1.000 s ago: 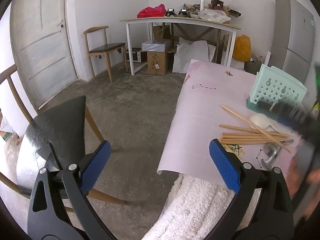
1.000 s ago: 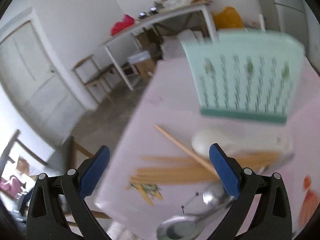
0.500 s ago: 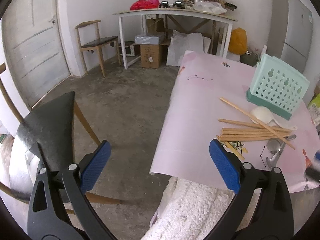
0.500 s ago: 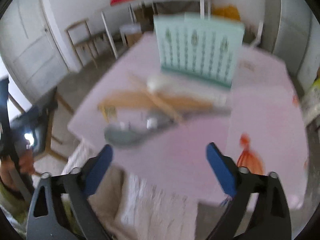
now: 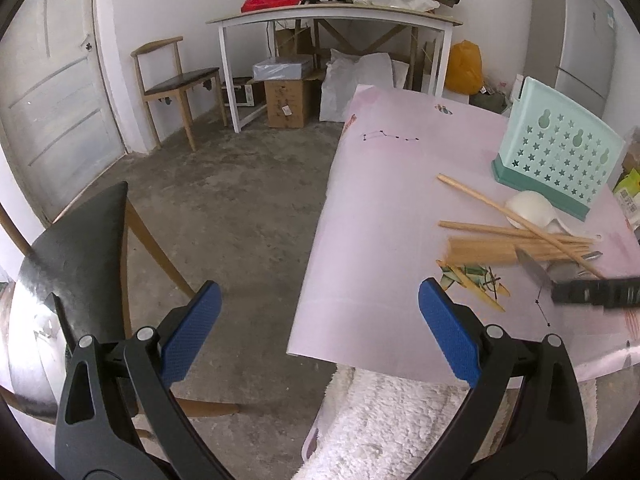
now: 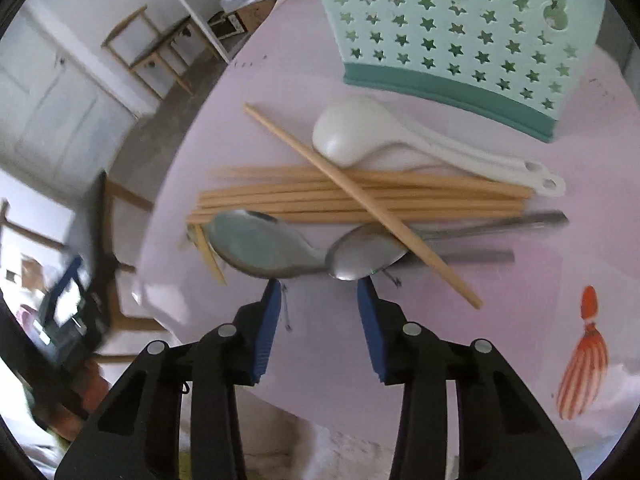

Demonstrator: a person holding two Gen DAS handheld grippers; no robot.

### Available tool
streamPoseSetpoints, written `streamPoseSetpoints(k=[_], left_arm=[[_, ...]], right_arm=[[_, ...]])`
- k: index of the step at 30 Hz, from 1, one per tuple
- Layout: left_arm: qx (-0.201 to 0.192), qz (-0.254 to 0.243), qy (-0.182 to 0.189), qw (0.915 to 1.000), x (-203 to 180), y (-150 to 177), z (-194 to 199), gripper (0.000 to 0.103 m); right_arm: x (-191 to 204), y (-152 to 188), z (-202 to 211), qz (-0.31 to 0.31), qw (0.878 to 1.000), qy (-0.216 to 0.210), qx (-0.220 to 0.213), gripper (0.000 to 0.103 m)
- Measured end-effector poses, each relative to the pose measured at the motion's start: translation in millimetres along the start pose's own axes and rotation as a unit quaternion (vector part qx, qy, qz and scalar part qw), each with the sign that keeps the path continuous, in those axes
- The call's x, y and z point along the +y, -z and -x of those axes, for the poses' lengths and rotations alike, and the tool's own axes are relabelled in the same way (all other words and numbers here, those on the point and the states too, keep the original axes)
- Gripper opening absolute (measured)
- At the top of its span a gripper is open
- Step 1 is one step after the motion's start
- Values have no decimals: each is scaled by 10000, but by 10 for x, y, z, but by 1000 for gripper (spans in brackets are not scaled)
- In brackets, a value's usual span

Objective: Organize utensils

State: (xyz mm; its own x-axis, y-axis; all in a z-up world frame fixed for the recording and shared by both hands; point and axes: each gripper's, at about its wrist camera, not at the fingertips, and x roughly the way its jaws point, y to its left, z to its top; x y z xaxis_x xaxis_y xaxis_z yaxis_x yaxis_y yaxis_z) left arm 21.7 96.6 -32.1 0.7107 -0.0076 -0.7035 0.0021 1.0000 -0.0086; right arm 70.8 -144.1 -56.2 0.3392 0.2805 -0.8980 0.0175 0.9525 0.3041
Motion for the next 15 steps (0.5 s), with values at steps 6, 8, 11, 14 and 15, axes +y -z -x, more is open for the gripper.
streamPoseSetpoints(k=[6, 8, 11, 14, 15], left_arm=[[-41, -63, 141, 9999, -74, 19, 70, 95], [-81, -101, 199, 9997, -113, 36, 117, 95], [-114, -169, 263, 9994, -169, 52, 179, 95], [-233, -285, 325, 9988, -238, 35, 289, 95], [-266, -303, 333, 9986, -266, 37, 319, 95]], right_arm=[[-108, 256, 119, -151, 9998, 30, 128, 39], [-161, 357, 186, -244, 9997, 21, 92, 40], [-235, 509, 346, -381, 9991, 59, -178, 44], [-233, 706, 532, -309, 9971, 229, -653, 51], [-202, 781, 596, -232, 9955, 336, -859, 54]])
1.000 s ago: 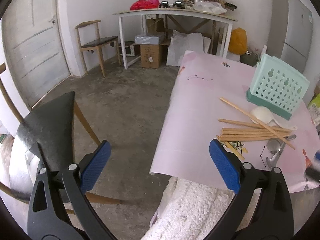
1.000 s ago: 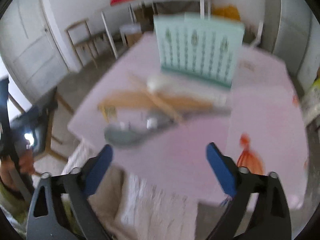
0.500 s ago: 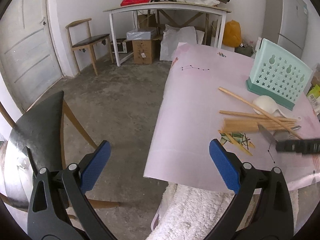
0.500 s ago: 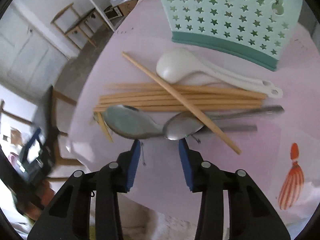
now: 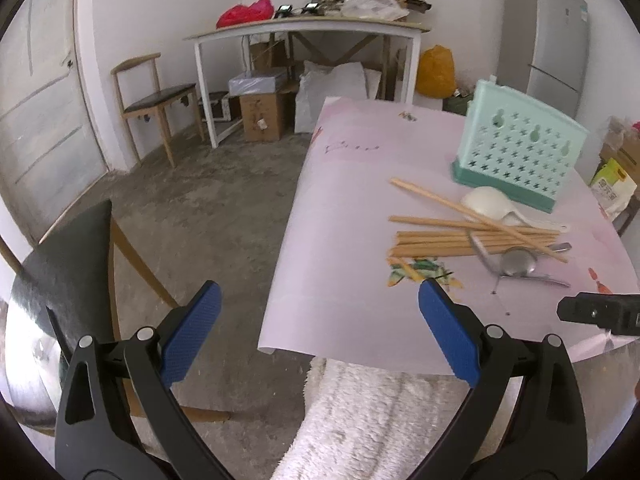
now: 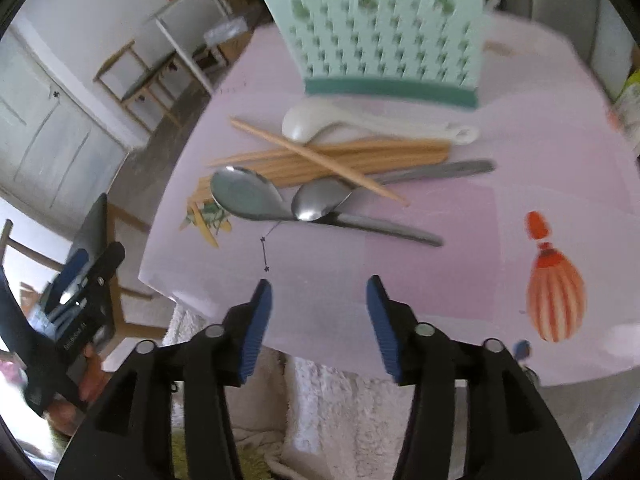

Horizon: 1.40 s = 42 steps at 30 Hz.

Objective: Organize utensils

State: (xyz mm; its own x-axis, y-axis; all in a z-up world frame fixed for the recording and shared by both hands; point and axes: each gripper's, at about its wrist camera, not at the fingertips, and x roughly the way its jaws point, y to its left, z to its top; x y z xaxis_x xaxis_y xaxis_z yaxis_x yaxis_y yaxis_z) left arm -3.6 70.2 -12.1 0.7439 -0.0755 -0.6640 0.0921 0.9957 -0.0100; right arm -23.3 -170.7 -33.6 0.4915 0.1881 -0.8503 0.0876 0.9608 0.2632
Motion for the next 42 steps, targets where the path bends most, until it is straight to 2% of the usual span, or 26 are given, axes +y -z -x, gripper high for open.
streamPoseSetpoints(k=[2, 5, 10, 13, 17, 19, 25, 30, 42], left_arm=[[-14, -13, 38, 10000, -47, -29, 62, 95], [37, -11, 182, 9998, -139, -43, 135, 95], [-7, -287, 252, 9993, -368, -3, 274, 95], [0, -315, 232, 9992, -444, 16, 332, 95], [51, -328, 156, 9993, -486, 24, 370, 95], [38, -405, -5, 9992, -505, 40, 378, 95], [292, -372, -208, 9987, -479, 83, 275, 95], [329, -334, -332, 9983, -458, 99, 245, 95], [403, -268, -490, 9976, -410, 96, 157, 95]], right_arm=[[65, 110, 149, 147, 9988, 213, -424, 71], [106, 258, 337, 213, 9929, 593, -1012, 85], [25, 403, 631, 90, 9792, 1105, -1698, 97], [50, 353, 639, 7, 9725, 1340, -1907, 97], [33, 338, 621, -78, 9662, 1780, -1864, 97], [24, 344, 590, -113, 9630, 1983, -1822, 97], [-10, 328, 540, -189, 9579, 2162, -1880, 97], [-27, 311, 539, -182, 9528, 2366, -1892, 97], [-36, 277, 475, -185, 9524, 2436, -1825, 97]])
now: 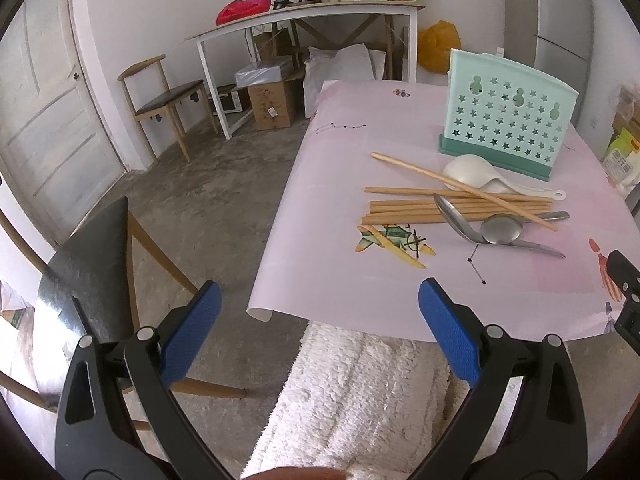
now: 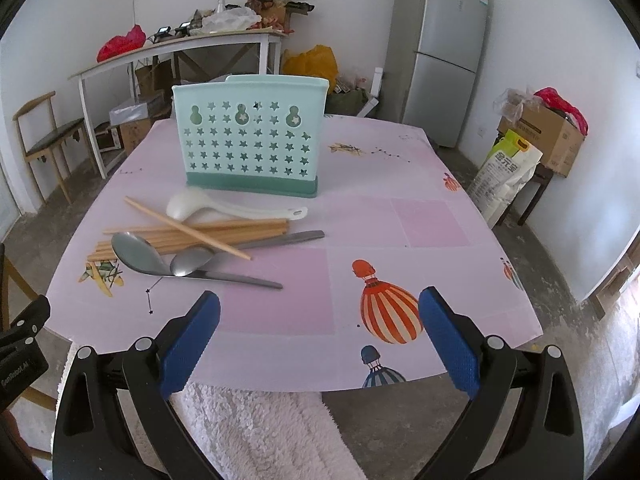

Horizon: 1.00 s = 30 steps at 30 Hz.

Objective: Organize utensils

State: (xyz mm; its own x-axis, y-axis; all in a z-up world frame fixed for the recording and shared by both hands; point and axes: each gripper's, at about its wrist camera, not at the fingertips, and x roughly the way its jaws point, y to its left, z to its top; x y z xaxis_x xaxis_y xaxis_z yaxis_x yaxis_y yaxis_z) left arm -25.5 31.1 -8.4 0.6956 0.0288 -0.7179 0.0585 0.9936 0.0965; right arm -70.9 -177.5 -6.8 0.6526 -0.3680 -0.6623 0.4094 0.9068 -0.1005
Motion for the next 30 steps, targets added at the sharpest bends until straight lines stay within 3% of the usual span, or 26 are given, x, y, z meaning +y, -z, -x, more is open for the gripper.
streamPoseSetpoints(k=[30], left_arm=[[75, -27, 89, 9999, 7, -5, -19, 95]], right_arm=[[12, -9, 29, 4, 10000, 12, -34, 96]])
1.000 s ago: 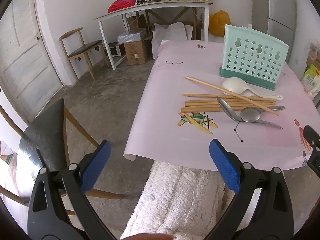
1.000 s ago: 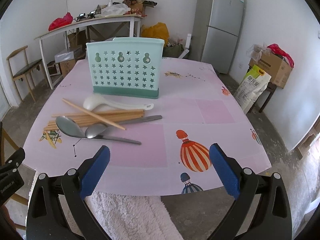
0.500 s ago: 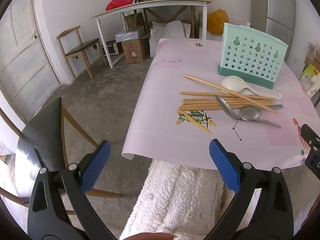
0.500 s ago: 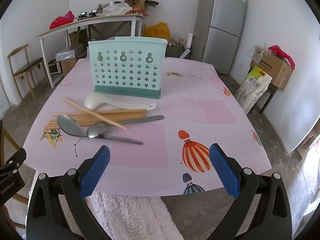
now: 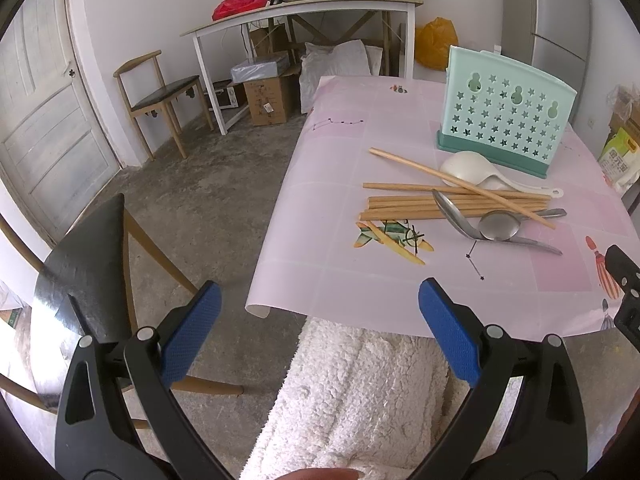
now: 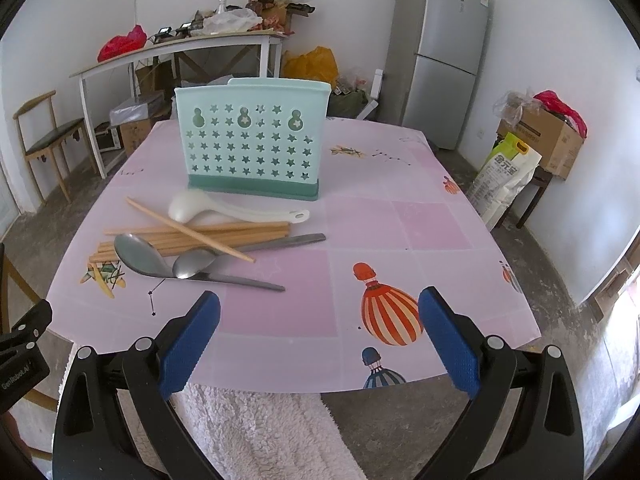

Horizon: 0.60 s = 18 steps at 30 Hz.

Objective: Organize utensils

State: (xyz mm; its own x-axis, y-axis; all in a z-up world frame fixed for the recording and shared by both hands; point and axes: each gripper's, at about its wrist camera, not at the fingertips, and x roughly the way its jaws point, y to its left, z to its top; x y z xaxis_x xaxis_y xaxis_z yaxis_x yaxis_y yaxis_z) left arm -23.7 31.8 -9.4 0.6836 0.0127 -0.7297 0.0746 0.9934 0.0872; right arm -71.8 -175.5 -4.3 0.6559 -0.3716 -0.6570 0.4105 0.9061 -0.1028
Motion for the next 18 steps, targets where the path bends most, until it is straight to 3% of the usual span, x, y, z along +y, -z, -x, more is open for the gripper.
streamPoseSetpoints(k=[18], left_arm=[[10, -14, 7, 10000, -7, 4, 8, 95]], right_arm=[[-24, -12, 16, -20, 10000, 21, -16, 97]])
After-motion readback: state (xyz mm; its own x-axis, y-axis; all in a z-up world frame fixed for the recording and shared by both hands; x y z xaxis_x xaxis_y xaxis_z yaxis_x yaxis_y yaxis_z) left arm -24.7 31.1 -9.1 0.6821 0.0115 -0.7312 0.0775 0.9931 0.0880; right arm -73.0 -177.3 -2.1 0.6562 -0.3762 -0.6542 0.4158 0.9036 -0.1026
